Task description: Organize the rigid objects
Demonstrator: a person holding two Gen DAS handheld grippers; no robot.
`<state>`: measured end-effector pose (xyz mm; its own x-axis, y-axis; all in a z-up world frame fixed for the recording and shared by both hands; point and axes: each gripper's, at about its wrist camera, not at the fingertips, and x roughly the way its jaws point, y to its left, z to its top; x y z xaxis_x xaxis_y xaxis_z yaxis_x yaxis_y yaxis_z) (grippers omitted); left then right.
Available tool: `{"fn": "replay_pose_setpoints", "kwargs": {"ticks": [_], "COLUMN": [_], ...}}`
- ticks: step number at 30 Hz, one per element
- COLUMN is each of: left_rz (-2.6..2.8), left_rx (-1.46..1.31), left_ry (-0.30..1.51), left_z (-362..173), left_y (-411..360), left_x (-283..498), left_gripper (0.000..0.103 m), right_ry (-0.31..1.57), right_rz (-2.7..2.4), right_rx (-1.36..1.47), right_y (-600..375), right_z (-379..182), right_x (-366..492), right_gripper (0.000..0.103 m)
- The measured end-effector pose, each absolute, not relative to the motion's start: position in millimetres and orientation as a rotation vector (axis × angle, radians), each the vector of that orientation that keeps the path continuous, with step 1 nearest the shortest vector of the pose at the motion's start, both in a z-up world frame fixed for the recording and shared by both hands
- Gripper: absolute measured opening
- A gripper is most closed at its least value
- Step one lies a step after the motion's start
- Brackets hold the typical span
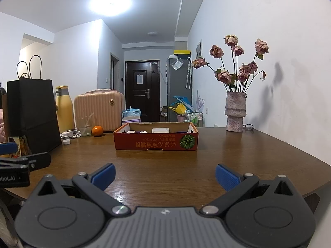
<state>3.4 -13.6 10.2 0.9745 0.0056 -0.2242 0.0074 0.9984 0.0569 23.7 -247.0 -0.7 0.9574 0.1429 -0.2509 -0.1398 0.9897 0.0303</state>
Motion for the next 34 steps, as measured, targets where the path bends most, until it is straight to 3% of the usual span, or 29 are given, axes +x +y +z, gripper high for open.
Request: {"fn": "replay_pose_setpoints", "kwargs": {"ticks": [34], "left_rz": [-0.003], "left_rx": [0.056], "left_ry": [0.27], "left_z": [3.4], "left_y": [-11.0], "left_x": [11.7], "left_gripper": [0.103], "right_ry": [0.276], "right_rz": [0.14], "right_rx": [0.02], "right_y": [-247.5], "right_z": [-5.0], "right_x": [26.4], "right_gripper": [0.103]}}
